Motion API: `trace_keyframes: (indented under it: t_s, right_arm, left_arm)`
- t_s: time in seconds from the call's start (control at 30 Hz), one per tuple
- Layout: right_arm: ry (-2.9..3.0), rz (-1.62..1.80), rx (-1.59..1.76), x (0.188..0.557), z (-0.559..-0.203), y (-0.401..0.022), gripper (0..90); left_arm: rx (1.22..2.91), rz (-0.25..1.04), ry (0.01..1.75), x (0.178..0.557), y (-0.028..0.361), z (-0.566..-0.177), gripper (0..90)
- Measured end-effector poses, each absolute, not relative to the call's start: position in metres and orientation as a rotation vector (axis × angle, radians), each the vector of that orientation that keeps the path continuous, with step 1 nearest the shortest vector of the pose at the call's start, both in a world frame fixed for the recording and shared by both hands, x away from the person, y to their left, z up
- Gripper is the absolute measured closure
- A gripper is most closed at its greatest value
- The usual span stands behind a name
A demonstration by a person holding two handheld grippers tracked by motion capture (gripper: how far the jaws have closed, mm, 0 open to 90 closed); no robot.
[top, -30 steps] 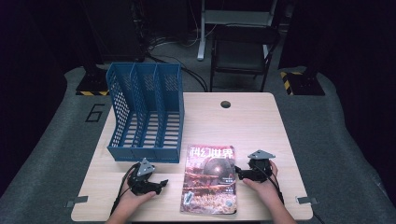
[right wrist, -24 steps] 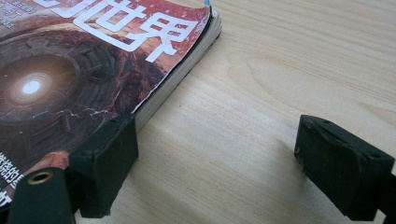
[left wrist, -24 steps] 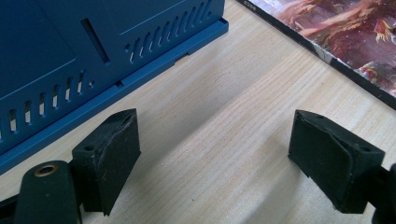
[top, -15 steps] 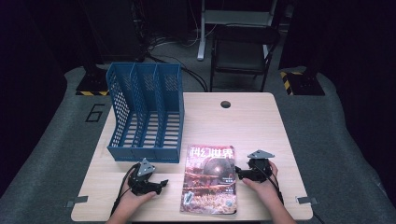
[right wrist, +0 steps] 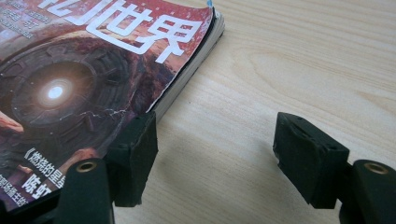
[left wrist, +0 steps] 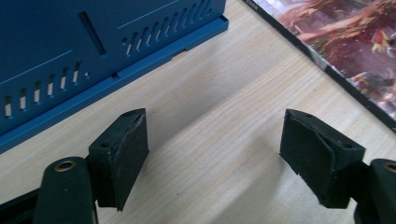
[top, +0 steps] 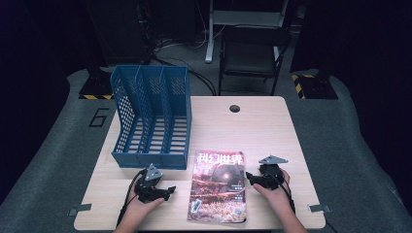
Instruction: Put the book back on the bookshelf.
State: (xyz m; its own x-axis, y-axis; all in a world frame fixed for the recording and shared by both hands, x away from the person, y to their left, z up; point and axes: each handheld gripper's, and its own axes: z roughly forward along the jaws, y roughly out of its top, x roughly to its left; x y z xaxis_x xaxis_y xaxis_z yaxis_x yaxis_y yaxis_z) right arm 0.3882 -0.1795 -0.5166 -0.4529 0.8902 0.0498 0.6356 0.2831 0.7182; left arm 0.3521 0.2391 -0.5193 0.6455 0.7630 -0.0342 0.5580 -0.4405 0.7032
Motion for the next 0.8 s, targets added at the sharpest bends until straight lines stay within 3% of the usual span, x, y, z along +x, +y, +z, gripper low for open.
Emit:
trace_keyframes:
  t_s: [0.3,0.5,0.8]
  right_arm:
    - [2.210,1.042,1.381,0.382,-0.511,-0.177,35.5]
    - [2.213,1.085,1.368,0.378,-0.507,-0.174,37.6]
    - [2.221,1.111,1.362,0.375,-0.506,-0.165,42.0]
  left_arm:
    - [2.114,0.330,1.022,0.348,0.229,-0.513,27.6]
    - [2.103,0.302,0.987,0.343,0.220,-0.508,35.0]
    - [2.101,0.270,0.932,0.335,0.195,-0.502,33.8]
